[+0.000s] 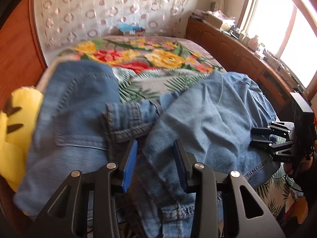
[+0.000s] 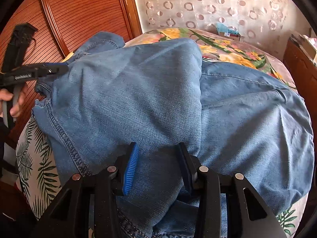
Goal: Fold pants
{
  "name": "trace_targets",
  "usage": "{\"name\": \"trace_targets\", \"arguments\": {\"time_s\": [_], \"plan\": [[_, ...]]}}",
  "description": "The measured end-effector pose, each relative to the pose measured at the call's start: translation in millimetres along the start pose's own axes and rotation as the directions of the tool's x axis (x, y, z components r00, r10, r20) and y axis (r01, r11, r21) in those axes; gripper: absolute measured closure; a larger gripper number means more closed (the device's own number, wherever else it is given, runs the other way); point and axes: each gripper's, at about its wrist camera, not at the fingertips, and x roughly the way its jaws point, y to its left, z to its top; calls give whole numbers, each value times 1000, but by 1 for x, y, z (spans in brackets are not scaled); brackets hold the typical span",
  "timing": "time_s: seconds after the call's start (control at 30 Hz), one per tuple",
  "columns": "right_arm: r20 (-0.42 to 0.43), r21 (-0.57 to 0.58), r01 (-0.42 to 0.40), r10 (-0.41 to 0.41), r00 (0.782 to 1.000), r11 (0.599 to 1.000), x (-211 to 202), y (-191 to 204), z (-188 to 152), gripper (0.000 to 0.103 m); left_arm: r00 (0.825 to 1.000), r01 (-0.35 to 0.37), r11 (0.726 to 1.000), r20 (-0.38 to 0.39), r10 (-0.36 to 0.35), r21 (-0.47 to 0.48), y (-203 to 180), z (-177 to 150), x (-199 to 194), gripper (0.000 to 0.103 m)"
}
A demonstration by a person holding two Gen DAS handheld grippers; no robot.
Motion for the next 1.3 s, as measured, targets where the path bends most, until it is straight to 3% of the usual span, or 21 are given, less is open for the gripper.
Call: {"name": "trace_targets", "arguments": {"time_s": [0.1, 0.2, 0.27, 0.33, 0.4, 0.47, 0.5, 0.57, 0.67, 0.73, 0.83, 0.97, 1.1, 1.17, 1.23, 1.3], "plan": [[1, -11, 11, -11, 1000, 1000, 1, 5, 1, 62, 1000, 11, 1000, 10, -11, -26, -1, -3, 3, 65], [11, -13, 5, -5, 1000, 1000, -2, 5, -1, 62, 996, 1, 1000, 87, -2, 12, -14, -1, -15, 94], [19, -13, -4, 4, 1000, 1000, -3, 4, -1, 62, 989, -4, 1000, 149, 3, 4, -16, 5, -36, 98], [20, -13, -12, 12, 1000, 1000, -4, 4, -1, 61, 971, -70, 998, 228, 67, 6, -15, 13, -61, 103], [25, -17, -7, 7, 1000, 1000, -6, 3, -1, 61, 931, -168, 986, 327, 161, -7, -13, 23, -96, 103], [24, -16, -8, 8, 1000, 1000, -6, 3, -3, 61, 908, -186, 982, 380, 179, -16, -9, 28, -122, 103], [24, -13, -9, 9, 1000, 1000, -6, 3, -5, 61, 909, -183, 983, 377, 178, -23, -7, 29, -127, 103], [25, -8, -11, 11, 1000, 1000, -5, 4, -7, 61, 930, -185, 983, 318, 181, -20, 0, 29, -121, 102], [27, -5, -14, 14, 1000, 1000, -7, 4, -6, 61, 958, -186, 982, 223, 181, 4, 6, 20, -94, 92], [27, -5, -13, 13, 1000, 1000, -7, 4, -4, 61, 981, -115, 993, 161, 111, 16, 7, 16, -72, 75], [27, -12, -11, 12, 1000, 1000, -8, 5, -4, 61, 991, -93, 995, 105, 89, 38, 1, 13, -43, 63], [23, -24, -11, 12, 1000, 1000, -7, 8, -3, 61, 1000, -17, 999, 14, 16, 44, -5, 11, -8, 63], [25, -23, -14, 15, 1000, 1000, -6, 8, -2, 61, 1000, 10, 1000, -8, -10, 18, -8, 10, 9, 63], [26, -24, -15, 15, 1000, 1000, -6, 7, -2, 61, 1000, 26, 1000, 6, -26, -1, -11, 9, 7, 72], [30, -24, -13, 13, 999, 1000, -7, 7, -2, 61, 999, 14, 1000, 29, -14, 19, -19, 8, -3, 92], [34, -23, -9, 10, 999, 1000, -9, 7, -2, 61, 998, 18, 998, 63, -21, 54, -35, 8, -16, 96]]}}
